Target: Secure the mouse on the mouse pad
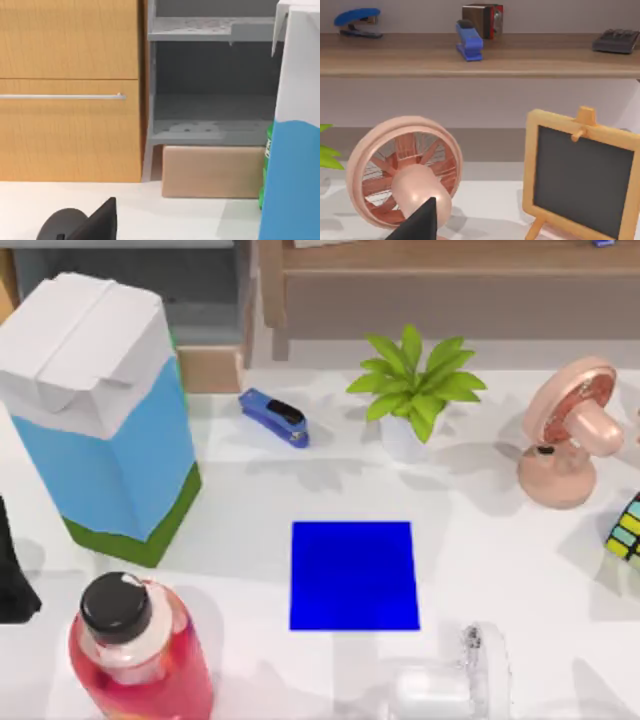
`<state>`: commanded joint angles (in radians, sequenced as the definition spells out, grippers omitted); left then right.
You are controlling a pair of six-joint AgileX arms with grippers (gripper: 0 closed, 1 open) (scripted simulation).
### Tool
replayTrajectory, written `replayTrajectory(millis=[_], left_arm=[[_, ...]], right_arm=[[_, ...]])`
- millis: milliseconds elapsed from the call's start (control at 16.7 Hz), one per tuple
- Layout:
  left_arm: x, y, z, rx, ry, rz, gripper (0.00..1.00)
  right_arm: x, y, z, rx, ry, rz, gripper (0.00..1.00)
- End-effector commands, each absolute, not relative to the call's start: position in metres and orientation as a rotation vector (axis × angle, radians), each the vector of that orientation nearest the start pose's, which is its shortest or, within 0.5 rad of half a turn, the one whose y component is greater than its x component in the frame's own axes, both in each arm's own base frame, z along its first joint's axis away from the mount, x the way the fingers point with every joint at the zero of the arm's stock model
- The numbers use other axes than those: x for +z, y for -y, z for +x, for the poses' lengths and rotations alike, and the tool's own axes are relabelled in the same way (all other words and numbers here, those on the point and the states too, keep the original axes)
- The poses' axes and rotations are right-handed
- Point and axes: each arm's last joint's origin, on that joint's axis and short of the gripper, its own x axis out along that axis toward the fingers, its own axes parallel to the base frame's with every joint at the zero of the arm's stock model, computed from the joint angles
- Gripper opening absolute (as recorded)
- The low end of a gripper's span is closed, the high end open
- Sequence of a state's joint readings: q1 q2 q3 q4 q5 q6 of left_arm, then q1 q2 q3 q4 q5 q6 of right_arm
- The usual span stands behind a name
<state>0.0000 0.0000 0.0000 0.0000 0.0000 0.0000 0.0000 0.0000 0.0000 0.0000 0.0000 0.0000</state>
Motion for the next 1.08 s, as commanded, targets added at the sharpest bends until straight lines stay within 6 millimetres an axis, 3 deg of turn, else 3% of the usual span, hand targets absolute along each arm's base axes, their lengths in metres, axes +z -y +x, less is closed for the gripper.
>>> replayTrajectory(millis=[240, 420, 600, 780, 900, 1080], left_arm=[[0.166, 0.0, 0.106, 0.004, -0.01, -0.001, 1.0], [0.192, -0.003, 0.106, 0.018, -0.055, -0.003, 1.0], [0.239, -0.008, 0.114, 0.035, -0.124, -0.009, 1.0], [0.303, -0.017, 0.136, 0.051, -0.194, -0.017, 1.0], [0.342, -0.026, 0.156, 0.062, -0.246, -0.023, 1.0], [0.38, -0.044, 0.2, 0.078, -0.368, -0.042, 1.0]], right_arm=[[0.16, 0.001, 0.106, 0.0, 0.0, 0.0, 1.0], [0.16, 0.001, 0.106, 0.0, 0.0, 0.0, 1.0], [0.16, 0.001, 0.106, 0.0, 0.0, 0.0, 1.0], [0.16, 0.001, 0.106, 0.0, 0.0, 0.0, 1.0], [0.16, 0.001, 0.106, 0.0, 0.0, 0.0, 1.0], [0.16, 0.001, 0.106, 0.0, 0.0, 0.0, 1.0]])
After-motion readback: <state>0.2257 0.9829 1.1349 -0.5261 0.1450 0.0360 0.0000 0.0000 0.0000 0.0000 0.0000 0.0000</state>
